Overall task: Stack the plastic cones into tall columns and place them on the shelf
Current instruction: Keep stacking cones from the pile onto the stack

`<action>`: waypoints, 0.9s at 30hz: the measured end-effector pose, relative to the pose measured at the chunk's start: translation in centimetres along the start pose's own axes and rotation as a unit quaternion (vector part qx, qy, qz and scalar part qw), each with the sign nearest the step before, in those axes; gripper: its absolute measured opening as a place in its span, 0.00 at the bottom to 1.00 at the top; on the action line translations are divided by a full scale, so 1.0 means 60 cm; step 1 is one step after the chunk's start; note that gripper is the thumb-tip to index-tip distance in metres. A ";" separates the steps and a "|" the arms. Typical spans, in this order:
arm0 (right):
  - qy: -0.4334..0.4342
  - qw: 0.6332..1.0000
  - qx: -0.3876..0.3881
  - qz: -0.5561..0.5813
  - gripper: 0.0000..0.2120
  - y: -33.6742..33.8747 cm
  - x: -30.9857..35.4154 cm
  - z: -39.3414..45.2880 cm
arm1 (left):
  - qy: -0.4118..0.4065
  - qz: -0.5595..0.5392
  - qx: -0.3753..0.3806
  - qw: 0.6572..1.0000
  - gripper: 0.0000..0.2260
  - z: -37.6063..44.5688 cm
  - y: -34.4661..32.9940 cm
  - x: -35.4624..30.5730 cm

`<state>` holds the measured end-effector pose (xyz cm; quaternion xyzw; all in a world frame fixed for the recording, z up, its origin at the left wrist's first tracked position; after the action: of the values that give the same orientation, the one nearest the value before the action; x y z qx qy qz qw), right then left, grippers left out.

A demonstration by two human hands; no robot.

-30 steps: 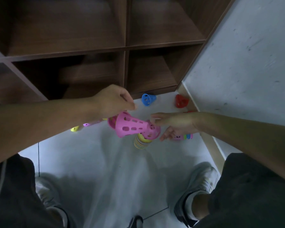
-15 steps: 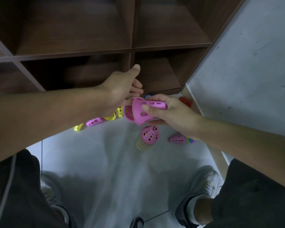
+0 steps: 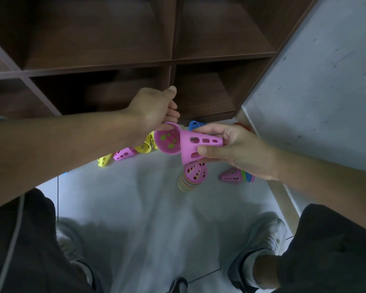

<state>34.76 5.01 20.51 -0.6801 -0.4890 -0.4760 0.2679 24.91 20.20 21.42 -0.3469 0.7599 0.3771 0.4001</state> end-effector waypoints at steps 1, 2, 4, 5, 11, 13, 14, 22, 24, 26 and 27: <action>0.003 1.000 0.005 0.003 0.24 0.004 0.003 0.000 | -0.008 0.003 -0.007 1.000 0.18 0.002 0.002 -0.002; 0.004 1.000 0.009 0.011 0.24 0.009 0.006 0.000 | -0.016 0.005 -0.012 1.000 0.18 0.004 0.004 -0.004; 0.002 0.999 0.012 0.030 0.23 0.019 0.011 0.001 | -0.030 0.009 -0.020 0.999 0.17 0.007 0.009 -0.009; 0.002 0.999 0.009 0.033 0.23 0.025 0.013 0.002 | -0.035 0.012 -0.022 0.999 0.17 0.008 0.010 -0.011; 0.011 0.995 -0.094 -0.035 0.20 0.068 0.001 0.021 | -0.043 0.006 -0.011 0.999 0.18 0.007 0.008 -0.017; -0.003 0.994 -0.098 -0.043 0.21 0.068 -0.007 0.022 | -0.041 0.000 0.008 0.999 0.18 0.003 0.003 -0.018; -0.010 0.995 -0.091 -0.037 0.21 0.064 -0.010 0.021 | -0.038 -0.006 0.022 0.999 0.18 0.000 -0.001 -0.018; -0.040 0.997 -0.020 0.060 0.26 0.015 -0.020 0.015 | -0.015 -0.063 0.093 0.994 0.17 -0.040 -0.045 -0.021; -0.045 0.997 -0.025 0.056 0.29 0.016 -0.023 0.015 | -0.002 -0.090 0.103 0.991 0.19 -0.048 -0.052 -0.021; -0.038 0.999 -0.030 0.020 0.28 0.019 -0.024 0.014 | 0.001 -0.108 0.126 0.986 0.20 -0.057 -0.062 -0.023; -0.030 0.999 -0.032 -0.006 0.27 0.020 -0.022 0.012 | 0.003 -0.116 0.136 0.984 0.21 -0.061 -0.066 -0.024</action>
<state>36.08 4.64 19.14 -0.6994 -0.4855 -0.4722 0.2284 27.59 15.53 22.94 -0.3762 0.7598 0.2200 0.4825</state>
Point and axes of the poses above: each hand's wrist, its own z-axis towards the middle knuckle, its own y-axis out of the back of the hand, x = y × z, the point moved 8 cm from there along z, towards the middle knuckle, and after that the axes turned 15 degrees about -x, right-handed, at the moved point
